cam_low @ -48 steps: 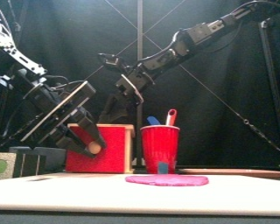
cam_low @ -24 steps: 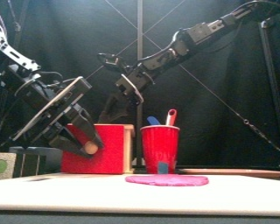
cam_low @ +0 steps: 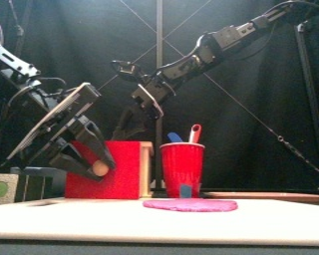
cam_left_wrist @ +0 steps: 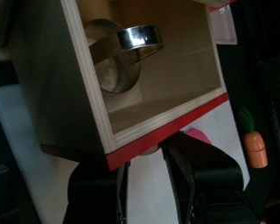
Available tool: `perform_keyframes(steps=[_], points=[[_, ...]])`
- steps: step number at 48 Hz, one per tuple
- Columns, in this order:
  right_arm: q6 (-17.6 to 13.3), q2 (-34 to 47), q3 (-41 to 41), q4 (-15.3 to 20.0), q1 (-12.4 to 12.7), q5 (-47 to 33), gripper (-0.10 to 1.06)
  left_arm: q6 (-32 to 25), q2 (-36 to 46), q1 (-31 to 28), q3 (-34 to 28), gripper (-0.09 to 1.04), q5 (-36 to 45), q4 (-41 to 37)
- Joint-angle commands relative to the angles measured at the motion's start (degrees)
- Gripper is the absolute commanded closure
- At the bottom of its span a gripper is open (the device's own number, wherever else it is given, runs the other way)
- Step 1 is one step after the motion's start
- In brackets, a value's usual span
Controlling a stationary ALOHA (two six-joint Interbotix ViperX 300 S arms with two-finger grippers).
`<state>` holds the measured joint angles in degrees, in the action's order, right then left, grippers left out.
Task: Get the cutter from the drawer then cut the dough then place the extra dough in the bowl
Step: Open the drawer
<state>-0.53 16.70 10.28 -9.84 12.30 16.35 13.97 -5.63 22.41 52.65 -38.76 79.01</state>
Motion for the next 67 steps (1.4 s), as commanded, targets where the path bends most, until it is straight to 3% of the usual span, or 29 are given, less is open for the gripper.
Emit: perform_keyframes(steps=[1,14,33,49,67], points=[[0.0,-1.1,-0.4,0.0,1.0,0.8,0.93,-0.3,0.5,1.7,-0.5,0.39,0.8,-0.2],[0.0,-1.1,-0.7,0.0,1.0,0.8,0.94,-0.4,0.4,1.6,-0.3,0.34,0.7,-0.8],[0.0,-1.1,-0.8,0.0,1.0,0.8,0.94,-0.4,0.6,1.4,-0.3,0.11,0.5,-1.8],[0.0,-1.1,-1.2,0.0,0.9,0.8,0.94,-0.5,3.6,3.1,1.1,0.09,-0.8,-3.0],[0.0,-1.3,-3.6,-0.1,-0.4,2.1,0.94,-1.7,14.2,7.3,8.1,0.13,-10.2,-19.5]])
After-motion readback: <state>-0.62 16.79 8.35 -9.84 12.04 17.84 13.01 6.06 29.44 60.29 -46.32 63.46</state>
